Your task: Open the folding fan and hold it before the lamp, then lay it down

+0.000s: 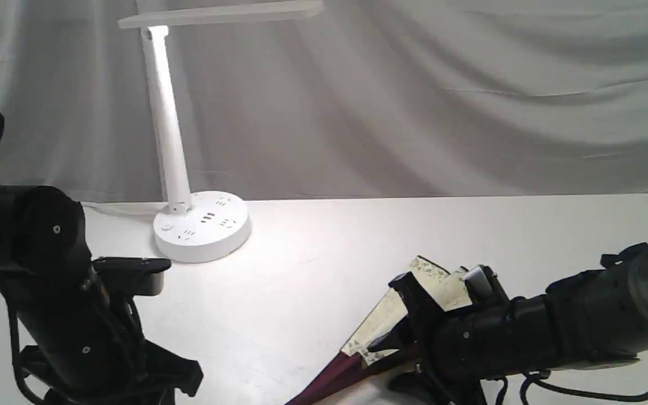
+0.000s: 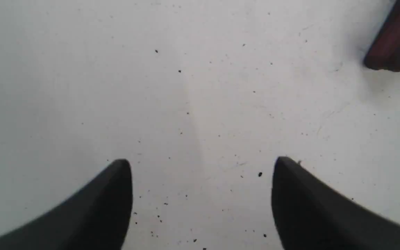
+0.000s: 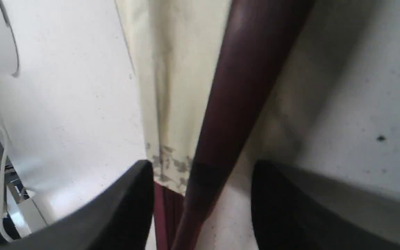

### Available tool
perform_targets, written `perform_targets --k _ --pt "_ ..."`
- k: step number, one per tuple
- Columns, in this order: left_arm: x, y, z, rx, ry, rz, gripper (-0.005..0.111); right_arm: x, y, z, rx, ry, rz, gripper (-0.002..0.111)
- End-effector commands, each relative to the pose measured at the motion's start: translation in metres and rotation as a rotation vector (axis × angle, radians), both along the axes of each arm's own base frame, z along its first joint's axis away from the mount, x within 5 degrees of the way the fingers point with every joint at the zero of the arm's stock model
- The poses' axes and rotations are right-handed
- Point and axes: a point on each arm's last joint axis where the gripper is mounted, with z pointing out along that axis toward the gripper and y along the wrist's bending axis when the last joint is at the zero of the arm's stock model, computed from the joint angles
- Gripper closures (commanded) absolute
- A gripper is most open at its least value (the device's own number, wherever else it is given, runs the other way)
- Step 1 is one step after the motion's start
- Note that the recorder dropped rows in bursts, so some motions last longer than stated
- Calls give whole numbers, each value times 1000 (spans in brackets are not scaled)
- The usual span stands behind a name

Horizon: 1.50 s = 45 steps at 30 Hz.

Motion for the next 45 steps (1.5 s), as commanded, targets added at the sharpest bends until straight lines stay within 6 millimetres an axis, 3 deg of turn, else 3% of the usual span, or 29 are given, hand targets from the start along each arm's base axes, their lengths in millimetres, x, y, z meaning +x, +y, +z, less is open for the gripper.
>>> perform_targets --k 1,7,14,20,25,36,45 --pt "0 0 3 -12 -19 5 49 -3 -3 -14 -19 43 -5 63" --pt "1 0 3 -14 -27 6 49 -3 -5 -23 -48 64 -19 70" --pt "2 0 3 -16 -34 7 49 -3 -7 -24 -66 68 -30 94" --pt "2 0 3 -14 -35 5 49 -4 -5 -23 -51 49 7 108" --pt "2 1 3 -4 -40 -3 49 -4 -3 -19 -34 -38 131 108" --pt "4 0 3 -9 -66 -17 49 -3 -19 2 140 -285 328 108" --pt "10 -1 4 -20 -144 -65 49 -10 -12 21 280 -519 505 108"
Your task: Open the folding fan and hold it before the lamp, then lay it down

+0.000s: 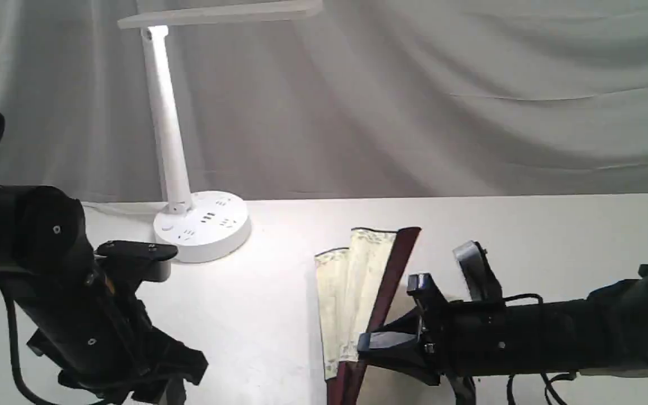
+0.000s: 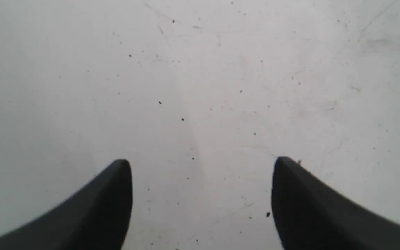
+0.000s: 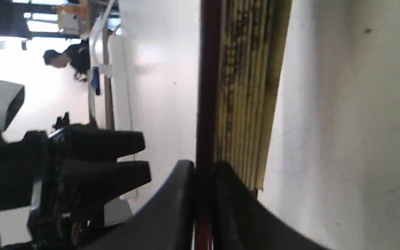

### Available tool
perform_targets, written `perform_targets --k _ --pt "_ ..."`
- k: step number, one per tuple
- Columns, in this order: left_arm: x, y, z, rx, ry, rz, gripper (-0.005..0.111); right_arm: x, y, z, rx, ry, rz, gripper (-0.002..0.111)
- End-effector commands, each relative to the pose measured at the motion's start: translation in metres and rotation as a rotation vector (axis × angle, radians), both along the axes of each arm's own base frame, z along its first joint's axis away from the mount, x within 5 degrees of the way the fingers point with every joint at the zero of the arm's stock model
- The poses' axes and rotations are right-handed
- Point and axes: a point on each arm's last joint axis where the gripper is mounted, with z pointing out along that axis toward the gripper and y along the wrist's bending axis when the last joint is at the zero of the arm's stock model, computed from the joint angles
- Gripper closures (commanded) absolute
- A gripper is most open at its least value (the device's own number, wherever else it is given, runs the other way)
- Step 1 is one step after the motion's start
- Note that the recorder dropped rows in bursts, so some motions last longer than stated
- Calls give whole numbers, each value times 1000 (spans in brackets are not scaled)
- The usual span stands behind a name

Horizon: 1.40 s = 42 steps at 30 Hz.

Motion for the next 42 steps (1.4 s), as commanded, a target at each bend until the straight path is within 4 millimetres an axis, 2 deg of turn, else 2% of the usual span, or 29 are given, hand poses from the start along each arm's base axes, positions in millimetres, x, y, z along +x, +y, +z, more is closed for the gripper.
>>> perform_targets --k 1,4,7,9,13,15,17,23,28,33,37,42 --pt "3 0 4 -5 -48 -14 49 -5 3 10 78 -83 71 108" --pt "4 0 4 -9 -65 -14 50 -5 4 11 86 -102 82 108" --pt "6 0 5 -10 -89 -36 56 -5 4 11 85 -103 83 108" --pt "6 0 5 -6 -98 -66 67 -5 4 11 85 -103 83 108" --pt "6 1 7 16 -121 -149 98 -5 4 11 89 -92 79 108" --pt "8 2 13 30 -163 -164 106 -5 4 11 91 -88 78 108" --pt "9 2 23 25 -219 -173 106 -5 4 11 90 -91 79 108" --pt "14 0 68 -74 -496 -111 107 -5 4 19 89 -113 80 108" --pt "15 0 87 -116 -609 -79 107 -5 4 31 88 -148 81 108" --pt "13 2 84 -119 -649 -68 107 -5 4 36 87 -162 82 108" --pt "-1 9 69 -114 -710 -45 107 -5 4 36 88 -159 81 108" --pt "-21 22 51 -119 -873 13 107 -5 4 36 88 -159 81 108"
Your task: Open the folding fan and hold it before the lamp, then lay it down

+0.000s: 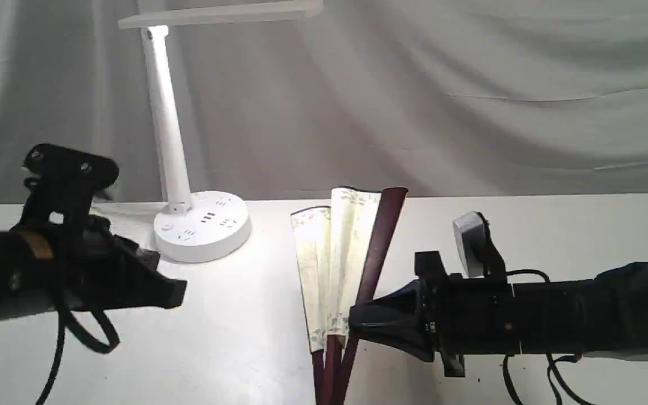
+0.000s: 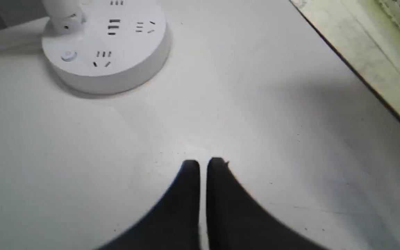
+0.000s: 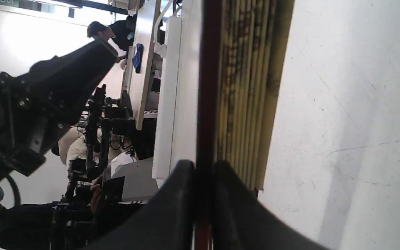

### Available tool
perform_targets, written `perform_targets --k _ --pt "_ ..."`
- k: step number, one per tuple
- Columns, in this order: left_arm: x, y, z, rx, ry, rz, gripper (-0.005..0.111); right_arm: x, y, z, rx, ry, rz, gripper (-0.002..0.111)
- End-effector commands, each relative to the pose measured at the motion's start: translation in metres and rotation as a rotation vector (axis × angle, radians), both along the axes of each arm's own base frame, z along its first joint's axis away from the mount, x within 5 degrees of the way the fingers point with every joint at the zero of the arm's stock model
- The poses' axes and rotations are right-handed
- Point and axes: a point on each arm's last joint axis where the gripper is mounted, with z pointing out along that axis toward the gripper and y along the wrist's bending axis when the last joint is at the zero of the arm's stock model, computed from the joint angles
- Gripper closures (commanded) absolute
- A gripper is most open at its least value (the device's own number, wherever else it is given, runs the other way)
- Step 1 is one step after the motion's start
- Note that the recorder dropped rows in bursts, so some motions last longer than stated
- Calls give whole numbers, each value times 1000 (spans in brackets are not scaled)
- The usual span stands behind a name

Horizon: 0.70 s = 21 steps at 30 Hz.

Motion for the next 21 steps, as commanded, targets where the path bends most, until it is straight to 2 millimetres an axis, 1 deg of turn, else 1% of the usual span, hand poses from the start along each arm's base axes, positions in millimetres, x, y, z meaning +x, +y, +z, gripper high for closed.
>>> perform_targets --k 1,5,10,13,16,17,19,20,21 --pt "-12 9 -7 -62 -146 69 107 -2 0 5 19 -18 10 108" --pt "-25 14 -22 -137 -198 99 107 -2 1 5 19 -18 13 108" --pt "-36 8 -25 -194 -321 -22 107 -2 1 5 17 -26 15 108" --pt "-35 7 -32 -269 -271 24 103 -2 1 5 17 -26 15 108" --pt "-32 6 -45 -396 -166 122 91 -2 1 5 17 -26 15 108" --pt "-31 5 -51 -455 -114 157 83 -2 1 5 17 -26 15 108" --pt "-29 0 -62 -515 -32 168 72 -2 1 5 17 -26 15 108" --pt "-27 -6 -68 -533 14 140 66 -2 1 5 17 -26 15 108" --pt "-26 -9 -70 -553 44 122 63 -2 1 5 17 -26 15 108"
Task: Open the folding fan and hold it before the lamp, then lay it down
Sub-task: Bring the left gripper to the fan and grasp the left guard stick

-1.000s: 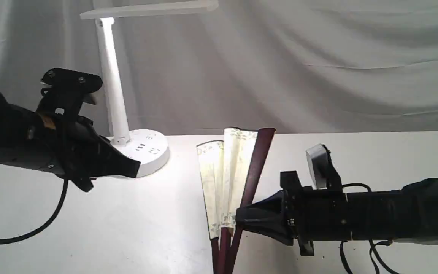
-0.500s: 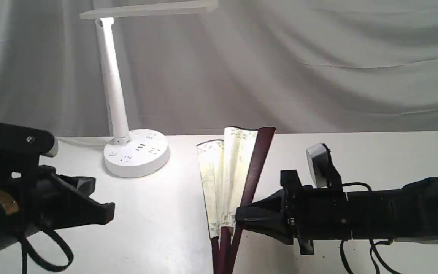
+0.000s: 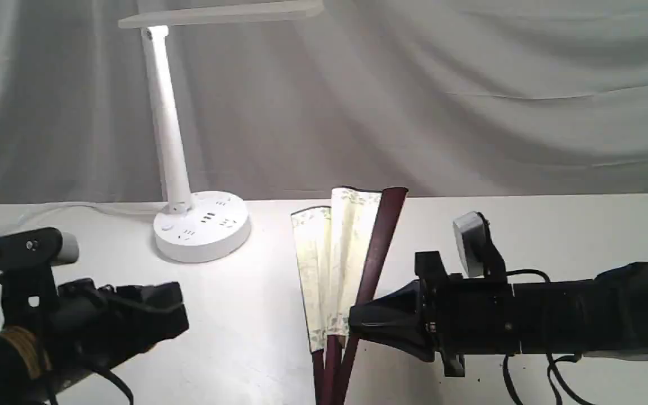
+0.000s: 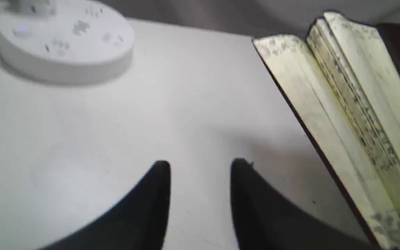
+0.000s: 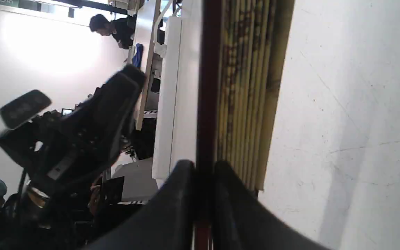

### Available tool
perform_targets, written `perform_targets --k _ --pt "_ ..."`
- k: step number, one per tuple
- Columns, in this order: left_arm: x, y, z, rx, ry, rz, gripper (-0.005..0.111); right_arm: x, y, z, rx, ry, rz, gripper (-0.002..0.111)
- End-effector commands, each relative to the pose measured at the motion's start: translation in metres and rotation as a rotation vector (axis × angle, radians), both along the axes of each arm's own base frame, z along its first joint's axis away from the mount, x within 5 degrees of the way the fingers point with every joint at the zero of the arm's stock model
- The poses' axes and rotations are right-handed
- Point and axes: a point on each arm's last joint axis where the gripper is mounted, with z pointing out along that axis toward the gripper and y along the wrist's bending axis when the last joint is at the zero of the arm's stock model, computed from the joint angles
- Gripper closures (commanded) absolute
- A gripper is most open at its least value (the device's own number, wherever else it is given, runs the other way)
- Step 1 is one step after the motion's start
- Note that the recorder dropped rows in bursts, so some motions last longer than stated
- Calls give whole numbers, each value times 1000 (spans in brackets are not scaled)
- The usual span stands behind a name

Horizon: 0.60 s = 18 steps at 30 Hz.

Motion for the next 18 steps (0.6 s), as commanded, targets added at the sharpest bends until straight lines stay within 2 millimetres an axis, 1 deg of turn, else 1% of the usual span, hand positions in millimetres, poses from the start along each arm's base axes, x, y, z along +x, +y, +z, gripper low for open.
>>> perform_targets --k 1,5,10,13,15,18 --pt "6 -14 -14 -123 123 -62 61 -2 1 5 17 -23 14 108" --pt "18 -26 -22 -262 253 -73 62 -2 1 5 17 -23 14 108" --pt "33 -46 -21 -438 296 -172 62 -2 1 5 17 -23 14 108" --pt "44 -54 -22 -553 340 -181 62 -2 1 5 17 -23 14 108" --pt "51 -57 -29 -612 382 -178 62 -2 1 5 17 -23 14 108" --pt "61 -56 -36 -757 430 -198 62 -2 1 5 17 -26 14 108"
